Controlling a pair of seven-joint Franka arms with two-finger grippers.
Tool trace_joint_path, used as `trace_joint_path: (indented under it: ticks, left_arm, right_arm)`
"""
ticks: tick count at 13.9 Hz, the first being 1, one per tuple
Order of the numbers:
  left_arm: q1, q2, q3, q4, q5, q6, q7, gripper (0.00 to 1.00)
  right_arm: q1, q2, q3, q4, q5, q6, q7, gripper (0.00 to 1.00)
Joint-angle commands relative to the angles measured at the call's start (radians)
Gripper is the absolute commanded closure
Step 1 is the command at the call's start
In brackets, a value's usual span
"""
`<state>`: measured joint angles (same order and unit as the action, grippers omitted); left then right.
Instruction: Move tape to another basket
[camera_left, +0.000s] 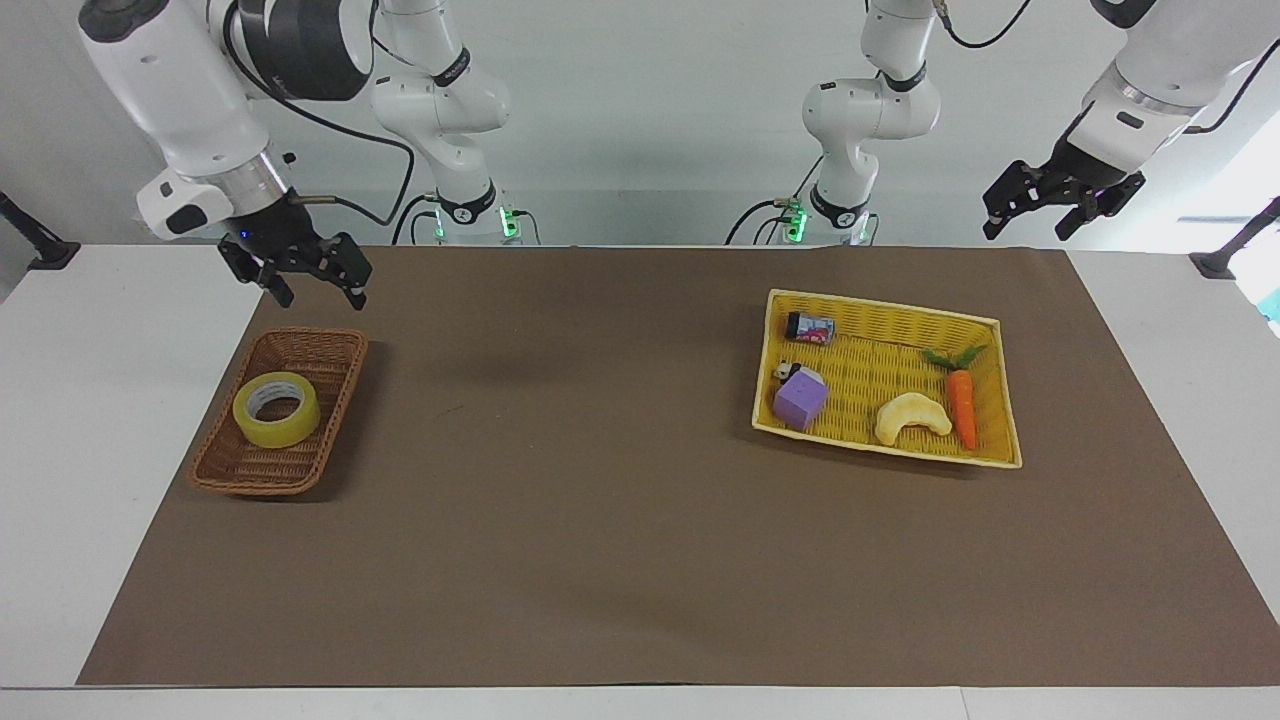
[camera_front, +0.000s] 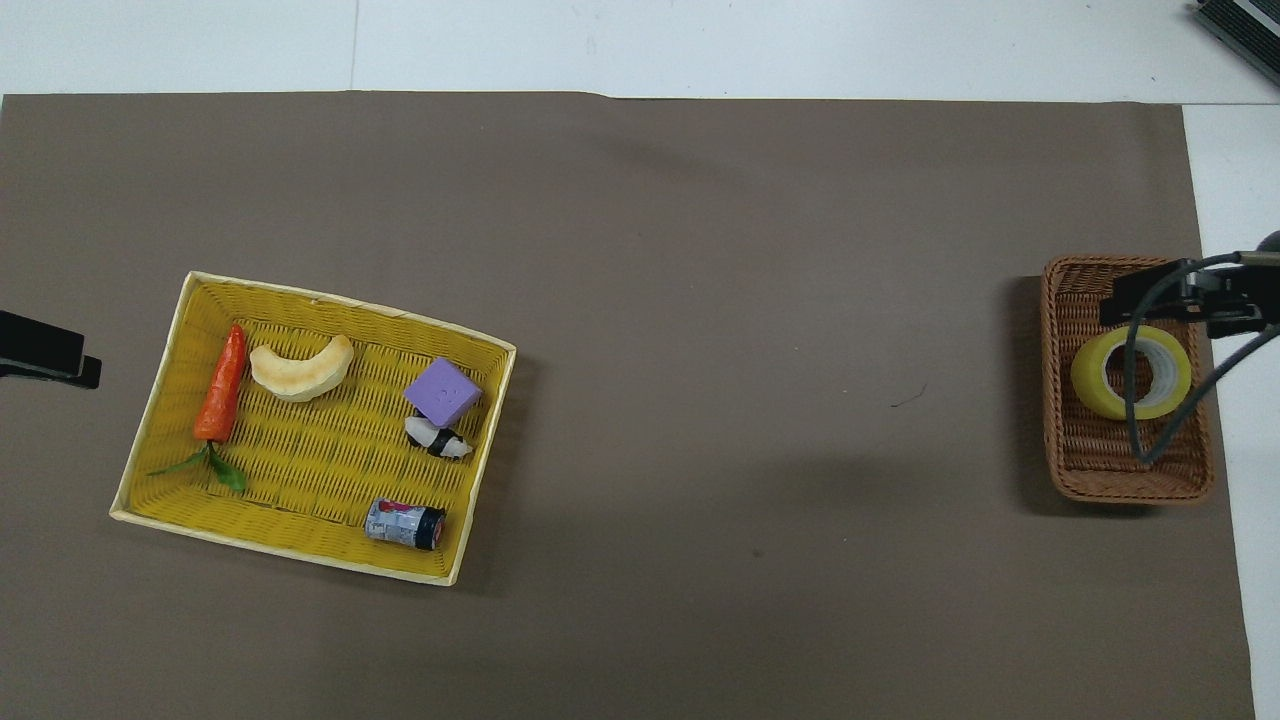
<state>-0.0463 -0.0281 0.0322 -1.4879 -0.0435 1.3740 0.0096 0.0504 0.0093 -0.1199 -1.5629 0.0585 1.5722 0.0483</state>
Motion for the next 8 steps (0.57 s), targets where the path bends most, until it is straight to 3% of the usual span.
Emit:
trace_joint_path:
  ticks: [1,3,6,8]
  left_arm:
    - [0.005,-0.012,-0.002,-0.006,0.011,-0.013,0.006,0.00]
    - [0.006,-0.012,-0.002,-0.006,0.011,-0.013,0.006,0.00]
    - [0.006,-0.012,-0.002,-0.006,0.011,-0.013,0.006,0.00]
    - [0.005,-0.012,-0.002,-0.006,0.011,-0.013,0.006,0.00]
  right_arm:
    - [-0.004,-0.029,-0.001,0.061,-0.029,-0.122,0.021,0.00]
    - [-0.003,-0.052,0.005,0.073,-0.063,-0.136,0.021,0.00]
    - [-0.003,-0.126,0.022,-0.073,-0.069,-0.074,0.022,0.00]
    - [-0.017,-0.126,0.017,-0.075,-0.063,-0.069,0.007,0.00]
